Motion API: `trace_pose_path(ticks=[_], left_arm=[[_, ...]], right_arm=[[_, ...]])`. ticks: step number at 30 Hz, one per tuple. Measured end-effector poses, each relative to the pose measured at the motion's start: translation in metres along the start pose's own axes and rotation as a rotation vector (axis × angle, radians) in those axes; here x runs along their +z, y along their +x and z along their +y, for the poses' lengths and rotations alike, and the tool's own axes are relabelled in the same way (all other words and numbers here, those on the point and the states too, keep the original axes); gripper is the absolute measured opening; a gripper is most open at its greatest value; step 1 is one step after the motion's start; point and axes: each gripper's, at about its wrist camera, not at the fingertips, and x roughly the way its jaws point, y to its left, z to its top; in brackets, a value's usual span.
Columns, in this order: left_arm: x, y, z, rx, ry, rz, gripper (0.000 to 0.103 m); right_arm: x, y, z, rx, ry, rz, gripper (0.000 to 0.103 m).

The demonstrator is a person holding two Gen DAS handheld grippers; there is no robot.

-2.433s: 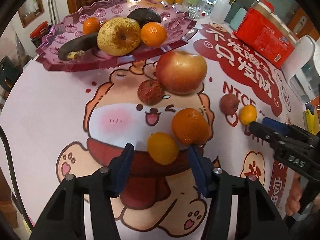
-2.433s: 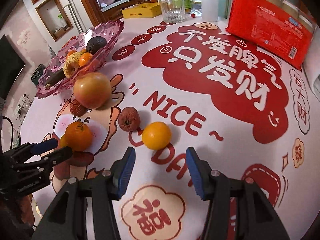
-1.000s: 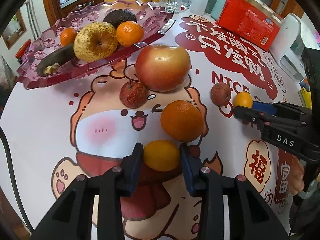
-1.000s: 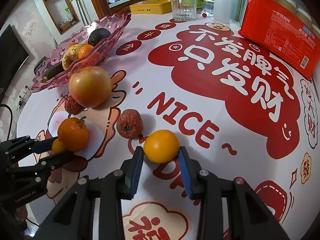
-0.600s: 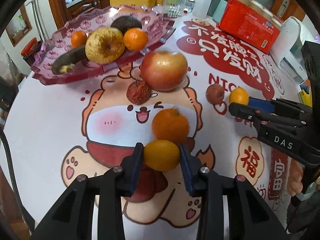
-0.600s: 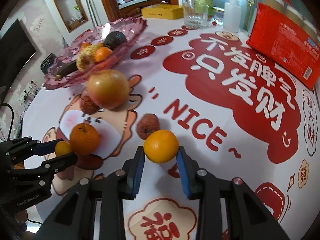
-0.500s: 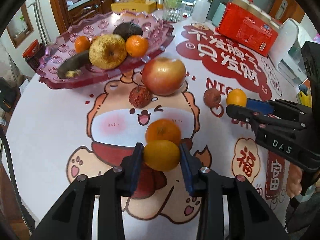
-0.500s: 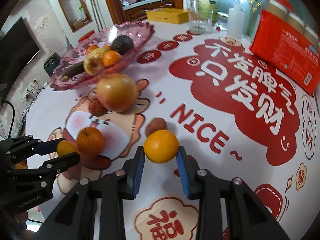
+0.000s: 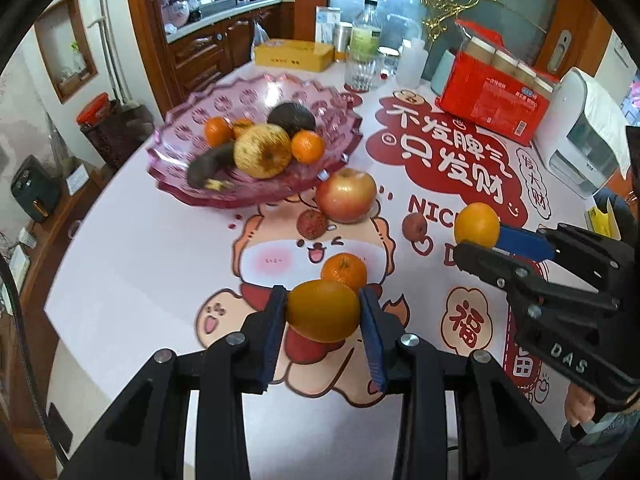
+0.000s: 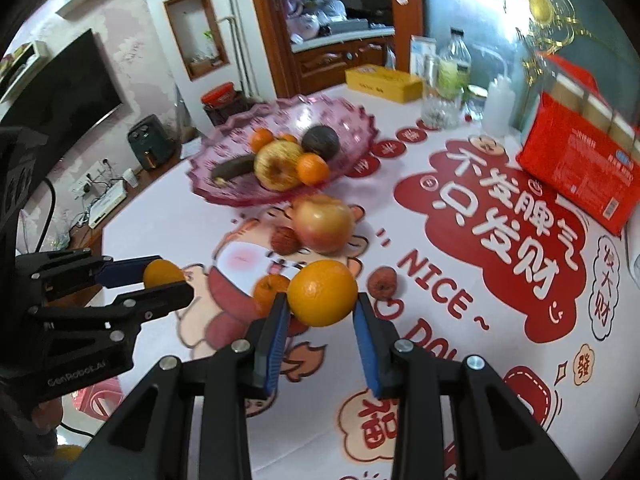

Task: Organize fruits
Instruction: 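Carry orange and mandarin into the pink bowl and open both grippers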

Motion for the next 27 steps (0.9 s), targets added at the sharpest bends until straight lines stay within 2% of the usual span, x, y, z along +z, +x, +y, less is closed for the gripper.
trace_pose_path(ticks=[6, 11, 18, 27], left_arm=[[0.018, -0.019, 0.006, 0.027, 0.027, -0.001, 0.035], [0.038, -0.023, 0.021, 0.025, 0.051, -0.004, 0.035], [0.083, -0.028, 0.056, 0.032, 0.093, -0.051, 0.035], [0.161, -0.039, 0.112, 0.049, 0.093, -0.172, 0.035]], right_arm=[[0.009, -0.021, 0.024, -0.001, -0.032, -0.037, 0.033], [0.026, -0.027, 0.037, -0.016, -0.006, -0.046, 0.033], [0.069, -0.027, 0.054, -0.058, 0.028, -0.089, 0.033], [0.142, -0.028, 0.07, -0.15, 0.05, -0.193, 0.033]])
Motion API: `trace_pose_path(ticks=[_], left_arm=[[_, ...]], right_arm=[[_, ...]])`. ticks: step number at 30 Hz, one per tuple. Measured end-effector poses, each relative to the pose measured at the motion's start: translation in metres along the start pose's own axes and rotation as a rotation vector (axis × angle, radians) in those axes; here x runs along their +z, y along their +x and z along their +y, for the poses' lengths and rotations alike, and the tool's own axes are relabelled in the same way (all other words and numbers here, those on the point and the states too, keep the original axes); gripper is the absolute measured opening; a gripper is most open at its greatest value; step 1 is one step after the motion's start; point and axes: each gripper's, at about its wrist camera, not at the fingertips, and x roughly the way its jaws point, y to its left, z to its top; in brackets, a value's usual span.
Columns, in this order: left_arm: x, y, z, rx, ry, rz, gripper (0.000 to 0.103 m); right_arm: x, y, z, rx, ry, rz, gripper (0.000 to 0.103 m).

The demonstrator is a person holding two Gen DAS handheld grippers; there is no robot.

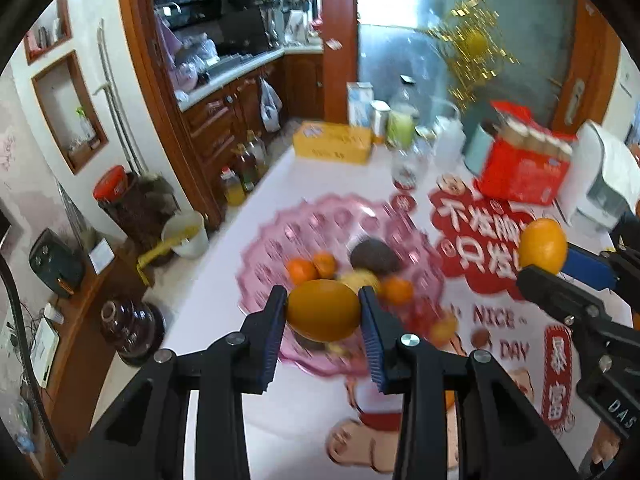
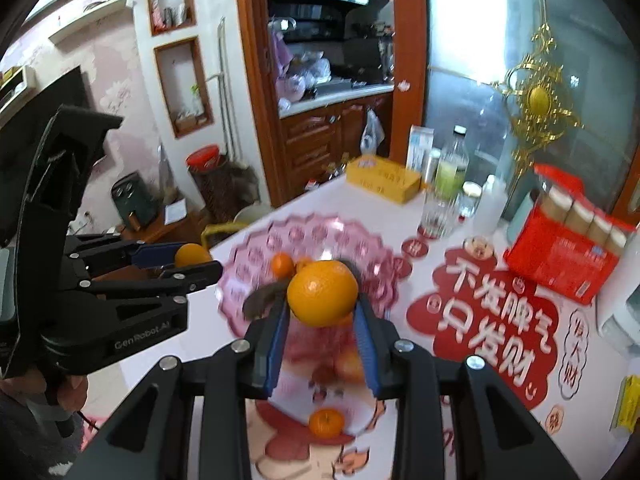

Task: Organize fruits
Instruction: 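Carry orange and mandarin into the pink bowl and open both grippers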

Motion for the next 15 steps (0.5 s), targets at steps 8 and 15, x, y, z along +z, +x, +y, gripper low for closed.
trace_pose_path(ticks=[8, 15], left_arm=[[0.031, 0.037, 0.044, 0.029, -0.032, -0.001, 0.035], [0.026, 0.108, 0.052, 0.016, -0.036, 0.103, 0.035]], right_arm=[[0.043, 0.047, 0.002, -0.024, 0.071, 0.023, 0.033], [0.045, 0.116, 0.005, -0.02, 0.099, 0.141, 0.033]])
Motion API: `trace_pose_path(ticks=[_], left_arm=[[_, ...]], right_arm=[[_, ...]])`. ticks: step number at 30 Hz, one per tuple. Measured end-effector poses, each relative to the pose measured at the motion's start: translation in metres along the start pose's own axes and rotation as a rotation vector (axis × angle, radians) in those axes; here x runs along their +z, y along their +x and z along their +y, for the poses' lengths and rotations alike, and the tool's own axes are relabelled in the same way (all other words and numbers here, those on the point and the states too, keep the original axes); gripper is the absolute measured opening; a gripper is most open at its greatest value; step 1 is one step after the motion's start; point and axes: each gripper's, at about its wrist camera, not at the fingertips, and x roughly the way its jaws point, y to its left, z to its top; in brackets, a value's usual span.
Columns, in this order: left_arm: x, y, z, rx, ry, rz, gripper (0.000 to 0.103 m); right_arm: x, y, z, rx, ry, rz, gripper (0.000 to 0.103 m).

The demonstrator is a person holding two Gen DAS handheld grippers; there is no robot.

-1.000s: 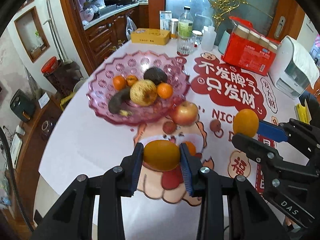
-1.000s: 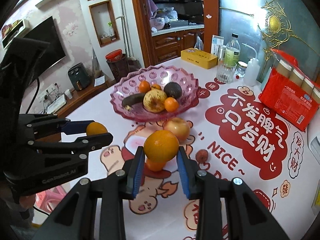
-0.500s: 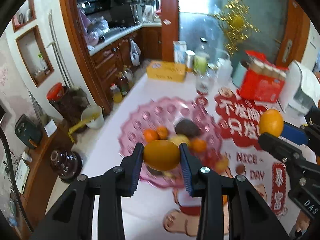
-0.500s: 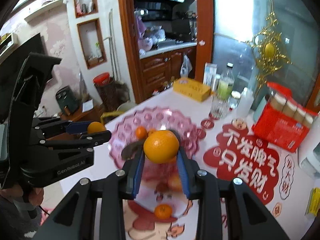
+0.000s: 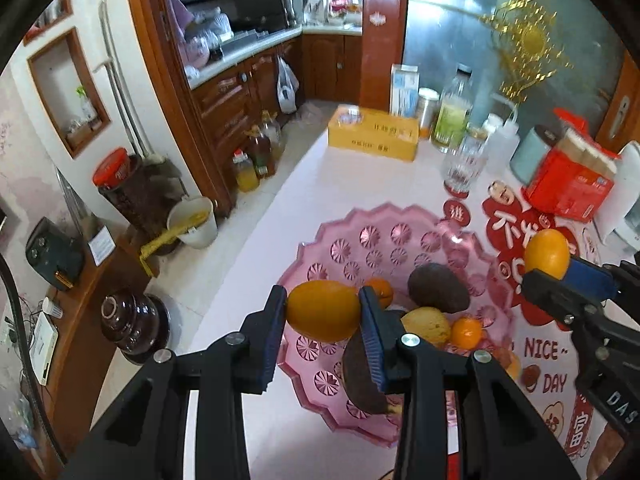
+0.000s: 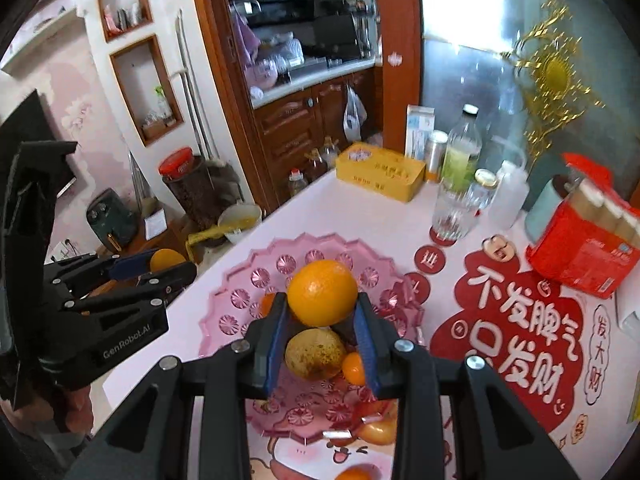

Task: Organize fruits
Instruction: 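Carry orange and mandarin into the pink bowl and open both grippers, then withdraw both tools from the bowl toward the remaining fruit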

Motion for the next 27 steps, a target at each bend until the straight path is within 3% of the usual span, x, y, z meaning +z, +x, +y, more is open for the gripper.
trace_pose_path(ticks=[9, 14, 17, 20, 22, 25, 27], left_arm=[[-0.022, 0.092, -0.003, -0.017, 0.019, 0.163, 0.035], [-0.032, 0.12, 0.001, 0.0, 0.024, 0.217, 0.035], [-0.036, 0.124, -0.003, -0.015, 0.05, 0.207, 0.039], [-0.036, 0.124, -0.01, -0.014, 0.083, 0.201, 0.046], [-0.036, 0.121, -0.013, -0.05, 0.095, 0.196, 0.071], [-0.035, 0.111, -0.023, -0.058, 0.116, 0.168, 0.092], [-0.035, 0.103, -0.025, -0.044, 0.132, 0.145, 0.093]], right_arm=[[-0.009, 0.085, 0.008, -0.005, -0.006, 0.16, 0.033], [-0.014, 0.114, 0.012, -0.01, -0.03, 0.22, 0.034], [-0.017, 0.124, 0.016, -0.011, -0.043, 0.241, 0.034], [-0.019, 0.129, 0.021, -0.035, -0.067, 0.253, 0.034], [-0.02, 0.129, 0.02, -0.036, -0.071, 0.25, 0.035], [-0.019, 0.122, 0.019, -0.012, -0.058, 0.231, 0.042], [-0.017, 0.116, 0.021, -0.021, -0.069, 0.212, 0.048]])
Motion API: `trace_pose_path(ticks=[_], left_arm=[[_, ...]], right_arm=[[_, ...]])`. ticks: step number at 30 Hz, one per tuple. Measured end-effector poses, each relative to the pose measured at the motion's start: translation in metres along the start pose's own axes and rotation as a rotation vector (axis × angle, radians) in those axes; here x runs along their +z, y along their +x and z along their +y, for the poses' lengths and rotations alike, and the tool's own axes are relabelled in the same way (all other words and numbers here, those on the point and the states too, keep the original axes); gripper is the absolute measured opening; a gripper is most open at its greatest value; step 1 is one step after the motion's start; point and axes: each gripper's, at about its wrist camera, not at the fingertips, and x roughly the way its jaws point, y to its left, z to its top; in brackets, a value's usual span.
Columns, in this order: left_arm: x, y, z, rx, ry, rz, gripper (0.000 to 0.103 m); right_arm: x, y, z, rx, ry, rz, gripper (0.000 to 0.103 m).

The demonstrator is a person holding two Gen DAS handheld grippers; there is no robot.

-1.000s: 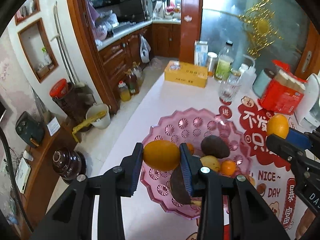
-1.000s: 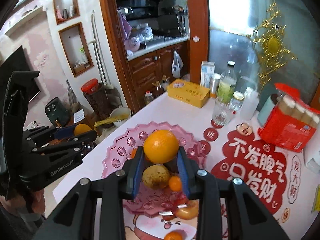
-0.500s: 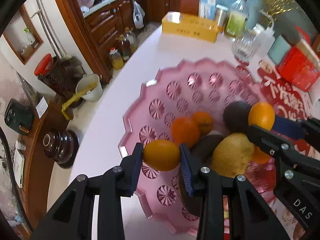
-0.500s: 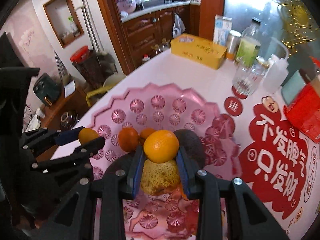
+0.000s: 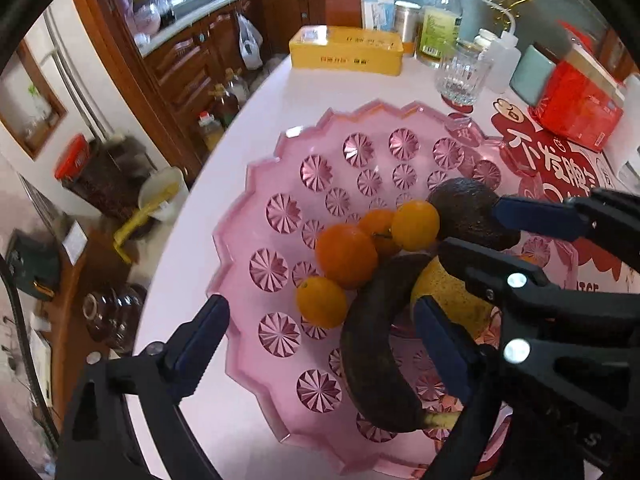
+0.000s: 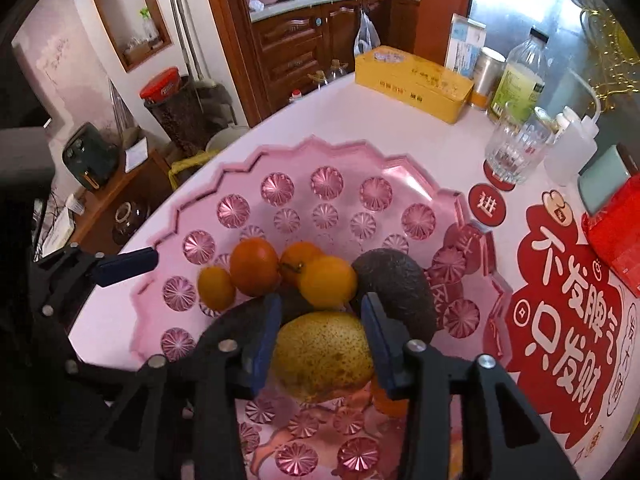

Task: Organize fruits
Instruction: 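Withdraw both tools from the bowl toward the remaining fruit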

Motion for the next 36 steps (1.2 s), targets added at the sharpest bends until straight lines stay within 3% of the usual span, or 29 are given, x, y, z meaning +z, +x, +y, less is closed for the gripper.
trace_pose_path(ticks=[6, 19, 36], left_arm=[[-0.001, -0.022, 0.005, -0.019, -0.038, -0.013, 0.093], [-0.022, -0.086, 0.006, 0.02, -0.064, -0.075, 0.093], [-0.06, -0.179, -0.048, 0.067, -0.092, -0.178, 0.093]], right_arm=[[-0.003, -0.023, 0.001, -0.015, -0.003, -0.047, 0.049], [-0.02, -0.075, -0.002, 0.01, 0.035, -0.125, 0.049], [-0.074, -0.158, -0.029, 0.054, 0.048, -0.234, 0.049]])
